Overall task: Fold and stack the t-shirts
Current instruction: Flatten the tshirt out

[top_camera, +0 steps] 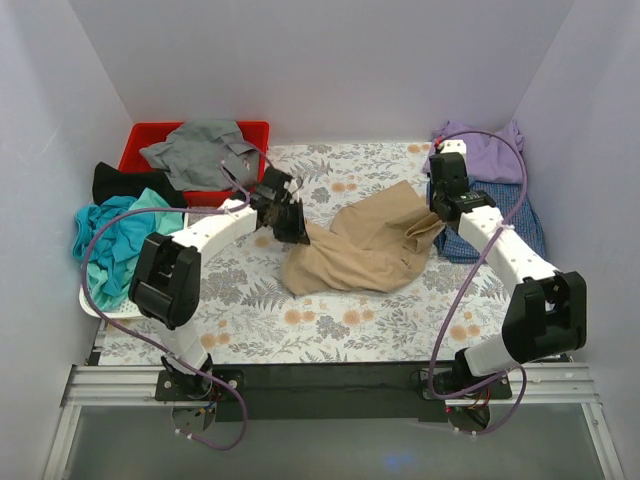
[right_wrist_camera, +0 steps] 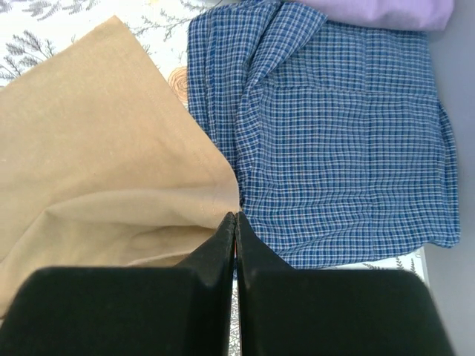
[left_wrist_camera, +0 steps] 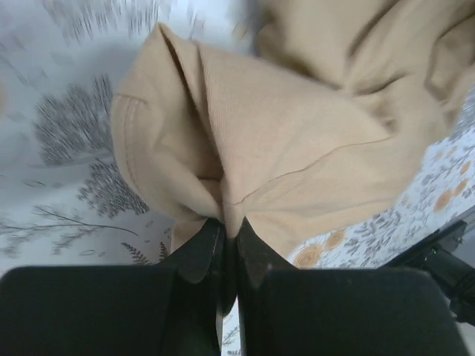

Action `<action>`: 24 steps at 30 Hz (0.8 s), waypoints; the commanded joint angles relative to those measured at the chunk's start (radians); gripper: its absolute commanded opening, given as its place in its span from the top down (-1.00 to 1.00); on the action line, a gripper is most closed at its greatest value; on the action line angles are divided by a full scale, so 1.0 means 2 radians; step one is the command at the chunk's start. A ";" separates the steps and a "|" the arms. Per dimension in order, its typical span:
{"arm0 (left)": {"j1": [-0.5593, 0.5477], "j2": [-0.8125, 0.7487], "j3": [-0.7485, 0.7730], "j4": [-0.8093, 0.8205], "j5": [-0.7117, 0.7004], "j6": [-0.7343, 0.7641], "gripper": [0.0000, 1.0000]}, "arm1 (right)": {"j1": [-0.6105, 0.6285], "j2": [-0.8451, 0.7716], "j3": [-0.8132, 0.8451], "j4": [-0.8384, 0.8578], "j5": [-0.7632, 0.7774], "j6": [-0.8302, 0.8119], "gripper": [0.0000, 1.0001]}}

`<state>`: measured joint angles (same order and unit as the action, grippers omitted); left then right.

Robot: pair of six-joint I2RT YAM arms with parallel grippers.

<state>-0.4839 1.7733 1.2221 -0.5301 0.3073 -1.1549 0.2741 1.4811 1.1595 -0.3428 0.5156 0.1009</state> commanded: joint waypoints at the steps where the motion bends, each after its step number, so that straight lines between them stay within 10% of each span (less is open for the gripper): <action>1: 0.020 -0.093 0.116 -0.052 -0.084 0.060 1.00 | -0.002 -0.038 0.021 0.010 0.028 -0.004 0.97; 7: 0.112 -0.108 0.319 -0.128 -0.064 0.103 1.00 | -0.011 -0.069 0.079 0.003 0.063 -0.021 0.97; 19: 0.112 -0.303 -0.061 -0.115 -0.022 0.004 1.00 | -0.012 -0.202 -0.033 -0.079 0.022 0.028 0.97; 21: 0.111 -0.306 -0.111 -0.120 0.009 -0.034 0.75 | -0.012 -0.216 -0.061 -0.100 0.005 0.051 0.97; 24: 0.109 -0.321 -0.172 -0.131 0.006 -0.061 -0.36 | -0.010 -0.242 -0.100 -0.136 -0.024 0.075 0.90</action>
<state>-0.2642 1.1873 0.9367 -0.7269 0.2771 -1.1568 0.2546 1.0389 1.0088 -0.5049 0.5327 0.1684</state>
